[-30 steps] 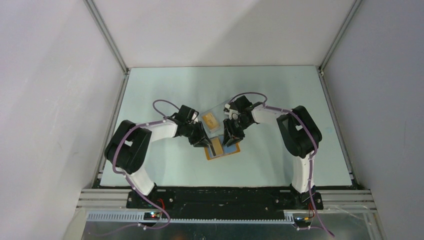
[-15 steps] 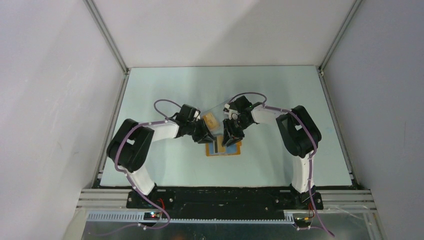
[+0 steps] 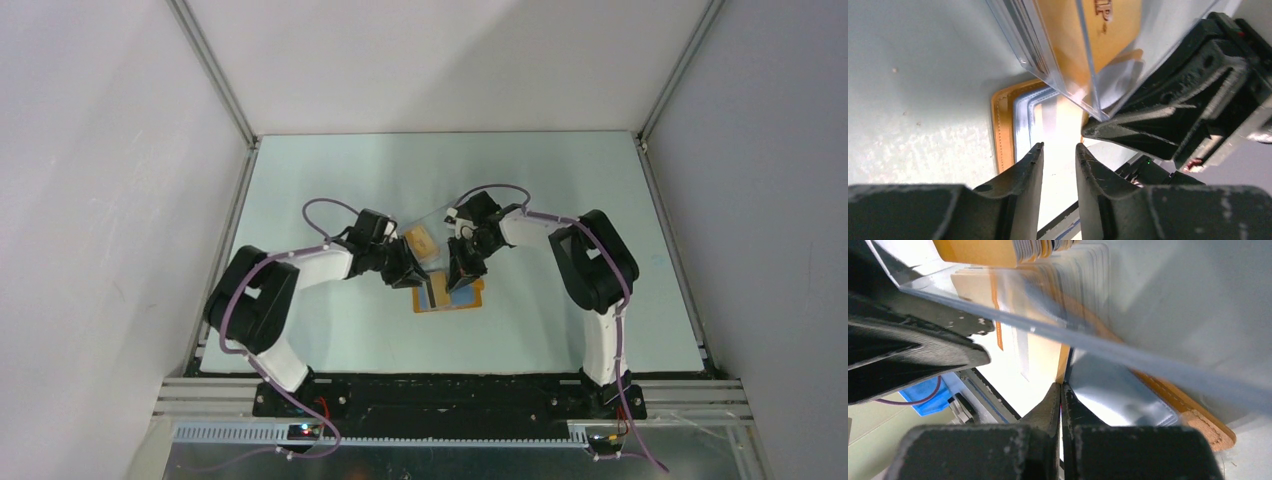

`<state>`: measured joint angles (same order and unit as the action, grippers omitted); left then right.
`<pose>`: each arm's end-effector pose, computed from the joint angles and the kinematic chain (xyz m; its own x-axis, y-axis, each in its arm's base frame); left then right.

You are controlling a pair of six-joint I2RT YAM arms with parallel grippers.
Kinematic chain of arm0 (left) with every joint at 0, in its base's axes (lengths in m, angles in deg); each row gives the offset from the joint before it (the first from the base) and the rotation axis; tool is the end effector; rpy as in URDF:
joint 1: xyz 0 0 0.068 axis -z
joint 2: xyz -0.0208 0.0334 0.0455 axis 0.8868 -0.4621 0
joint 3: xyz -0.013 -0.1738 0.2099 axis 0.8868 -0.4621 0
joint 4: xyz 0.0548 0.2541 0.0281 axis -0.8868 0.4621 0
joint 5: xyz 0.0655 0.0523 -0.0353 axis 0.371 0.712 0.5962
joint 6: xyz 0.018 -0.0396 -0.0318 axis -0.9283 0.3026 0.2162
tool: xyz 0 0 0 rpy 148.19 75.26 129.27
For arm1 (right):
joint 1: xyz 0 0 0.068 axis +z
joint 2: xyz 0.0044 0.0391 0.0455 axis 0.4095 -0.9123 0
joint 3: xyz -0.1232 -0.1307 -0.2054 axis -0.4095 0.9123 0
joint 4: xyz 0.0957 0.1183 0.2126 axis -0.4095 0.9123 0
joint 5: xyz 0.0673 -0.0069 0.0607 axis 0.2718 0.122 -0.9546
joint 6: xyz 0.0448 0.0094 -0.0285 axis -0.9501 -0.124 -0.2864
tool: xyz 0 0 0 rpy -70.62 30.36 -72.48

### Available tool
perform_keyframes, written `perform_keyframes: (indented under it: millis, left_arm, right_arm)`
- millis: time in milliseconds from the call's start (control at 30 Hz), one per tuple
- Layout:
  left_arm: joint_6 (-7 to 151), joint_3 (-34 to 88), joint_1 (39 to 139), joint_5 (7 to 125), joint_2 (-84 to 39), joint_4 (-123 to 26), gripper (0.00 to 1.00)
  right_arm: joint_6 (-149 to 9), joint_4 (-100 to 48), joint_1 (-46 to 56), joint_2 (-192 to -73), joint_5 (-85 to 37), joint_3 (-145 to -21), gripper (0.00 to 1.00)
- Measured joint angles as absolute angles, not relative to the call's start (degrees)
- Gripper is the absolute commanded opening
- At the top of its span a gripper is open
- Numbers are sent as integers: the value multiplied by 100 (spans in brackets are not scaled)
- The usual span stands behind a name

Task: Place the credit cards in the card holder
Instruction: Insert the credit card into the card holder.

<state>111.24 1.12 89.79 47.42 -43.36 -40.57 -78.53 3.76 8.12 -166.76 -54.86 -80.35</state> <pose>0.2704 -0.1578 0.1417 -0.9556 -0.2860 -0.0717 -0.1633 0.7159 -0.6788 0.3137 0.2246 0.1321 -0.9310 -0.3430 -0.1249 -0.3368 0.6752 0.6563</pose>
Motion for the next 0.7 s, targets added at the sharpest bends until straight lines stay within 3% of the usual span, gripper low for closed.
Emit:
perform_keyframes:
  millis: [700]
  left_arm:
    - [10917,95,8839,4657,-4465,-3913,30]
  right_arm:
    - [-7859,448,849,-16858,-5484,-8170,0]
